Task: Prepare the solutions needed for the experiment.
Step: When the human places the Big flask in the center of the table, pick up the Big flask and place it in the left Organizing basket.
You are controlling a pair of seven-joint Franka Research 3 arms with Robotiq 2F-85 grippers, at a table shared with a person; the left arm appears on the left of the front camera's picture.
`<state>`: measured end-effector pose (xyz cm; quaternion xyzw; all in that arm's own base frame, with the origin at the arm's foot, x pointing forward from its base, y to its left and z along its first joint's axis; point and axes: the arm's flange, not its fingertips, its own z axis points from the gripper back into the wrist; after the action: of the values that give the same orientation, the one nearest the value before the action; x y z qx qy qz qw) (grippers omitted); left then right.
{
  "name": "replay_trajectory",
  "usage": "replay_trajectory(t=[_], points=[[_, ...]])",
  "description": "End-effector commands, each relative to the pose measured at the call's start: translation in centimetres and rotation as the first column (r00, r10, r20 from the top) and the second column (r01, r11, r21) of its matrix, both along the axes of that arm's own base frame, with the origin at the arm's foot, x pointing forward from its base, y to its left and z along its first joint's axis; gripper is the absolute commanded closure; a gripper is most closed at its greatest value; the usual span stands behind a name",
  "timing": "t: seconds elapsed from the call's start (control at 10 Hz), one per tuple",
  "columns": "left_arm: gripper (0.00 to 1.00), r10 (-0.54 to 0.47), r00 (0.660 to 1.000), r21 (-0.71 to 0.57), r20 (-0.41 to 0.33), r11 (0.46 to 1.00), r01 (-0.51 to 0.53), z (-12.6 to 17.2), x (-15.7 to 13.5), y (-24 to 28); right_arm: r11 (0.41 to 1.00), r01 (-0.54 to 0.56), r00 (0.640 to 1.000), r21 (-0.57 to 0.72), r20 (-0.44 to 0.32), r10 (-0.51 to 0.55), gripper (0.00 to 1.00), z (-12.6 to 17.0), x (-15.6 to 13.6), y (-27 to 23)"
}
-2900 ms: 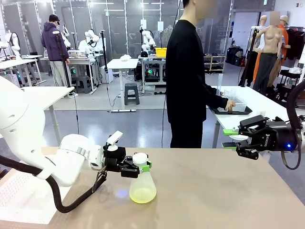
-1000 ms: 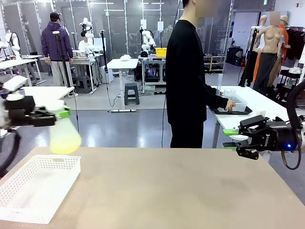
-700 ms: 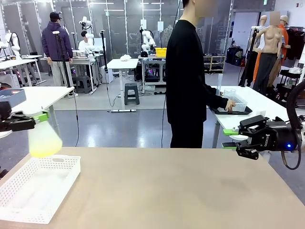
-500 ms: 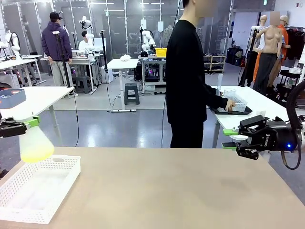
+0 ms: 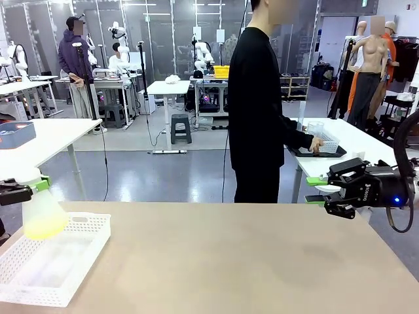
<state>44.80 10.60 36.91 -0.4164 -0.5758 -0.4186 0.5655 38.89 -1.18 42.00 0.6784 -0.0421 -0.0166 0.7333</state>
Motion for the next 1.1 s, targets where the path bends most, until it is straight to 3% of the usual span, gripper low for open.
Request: replay_trajectory(t=[0.0, 0.5, 1.0], points=[[1.0, -0.079, 0.996, 0.0, 0.044, 0.997, 0.079, -1.1, 0.7, 0.9, 1.0, -0.002, 1.0, 0.004, 0.017, 0.002, 0.54, 0.0, 0.0, 0.0], [1.0, -0.104, 0.994, 0.031, 0.033, 0.994, 0.103, -6.8, 2.0, 1.1, 1.0, -0.002, 1.0, 0.004, 0.017, 0.002, 0.54, 0.0, 0.0, 0.0], [1.0, -0.141, 0.99, 0.043, 0.014, 0.989, 0.141, -9.4, 3.2, 0.0, 1.0, -0.002, 1.0, 0.004, 0.017, 0.002, 0.54, 0.0, 0.0, 0.0]])
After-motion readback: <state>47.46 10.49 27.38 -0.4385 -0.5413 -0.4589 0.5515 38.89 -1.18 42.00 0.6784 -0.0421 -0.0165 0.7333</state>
